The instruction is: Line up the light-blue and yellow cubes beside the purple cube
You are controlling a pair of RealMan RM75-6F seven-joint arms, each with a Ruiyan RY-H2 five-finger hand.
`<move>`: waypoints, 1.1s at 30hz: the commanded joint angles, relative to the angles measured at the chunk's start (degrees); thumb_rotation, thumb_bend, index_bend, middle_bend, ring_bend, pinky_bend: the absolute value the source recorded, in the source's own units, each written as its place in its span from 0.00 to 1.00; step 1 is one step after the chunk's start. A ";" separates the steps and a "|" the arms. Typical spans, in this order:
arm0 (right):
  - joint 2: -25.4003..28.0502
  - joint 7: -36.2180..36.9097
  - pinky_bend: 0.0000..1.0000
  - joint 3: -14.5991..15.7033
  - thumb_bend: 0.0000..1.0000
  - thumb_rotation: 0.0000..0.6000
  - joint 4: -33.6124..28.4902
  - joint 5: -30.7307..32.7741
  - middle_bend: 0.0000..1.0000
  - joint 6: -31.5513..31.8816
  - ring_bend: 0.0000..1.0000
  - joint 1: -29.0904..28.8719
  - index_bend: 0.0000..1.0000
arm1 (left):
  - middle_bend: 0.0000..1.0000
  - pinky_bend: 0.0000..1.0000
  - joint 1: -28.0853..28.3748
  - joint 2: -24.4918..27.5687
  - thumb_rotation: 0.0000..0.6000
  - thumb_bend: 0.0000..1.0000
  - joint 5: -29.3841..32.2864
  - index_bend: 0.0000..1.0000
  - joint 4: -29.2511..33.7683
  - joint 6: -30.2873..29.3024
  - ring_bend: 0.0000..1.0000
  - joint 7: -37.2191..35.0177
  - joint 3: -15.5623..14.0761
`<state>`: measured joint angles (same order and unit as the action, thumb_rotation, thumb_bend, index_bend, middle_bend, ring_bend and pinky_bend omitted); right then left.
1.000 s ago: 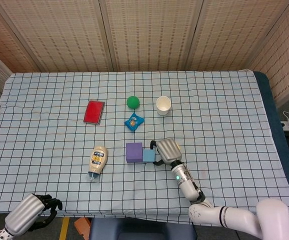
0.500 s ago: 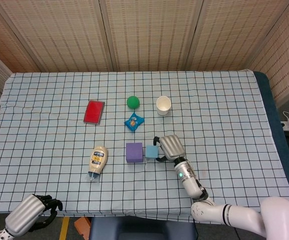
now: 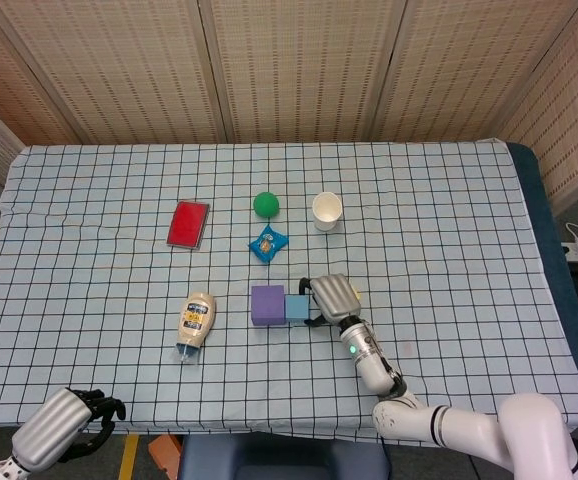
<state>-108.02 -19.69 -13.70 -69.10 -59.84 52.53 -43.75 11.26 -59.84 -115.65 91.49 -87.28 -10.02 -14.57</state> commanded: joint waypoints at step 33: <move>2.41 -0.23 0.89 0.18 0.02 1.00 -1.85 1.23 0.94 -0.15 0.83 0.40 0.38 | 0.61 0.78 0.10 0.13 1.00 0.52 -0.09 0.49 0.19 0.26 0.56 0.16 -0.24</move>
<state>-105.65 -19.95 -13.48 -70.90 -58.62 52.36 -43.34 11.36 -59.71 -115.74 91.68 -87.01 -9.86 -14.81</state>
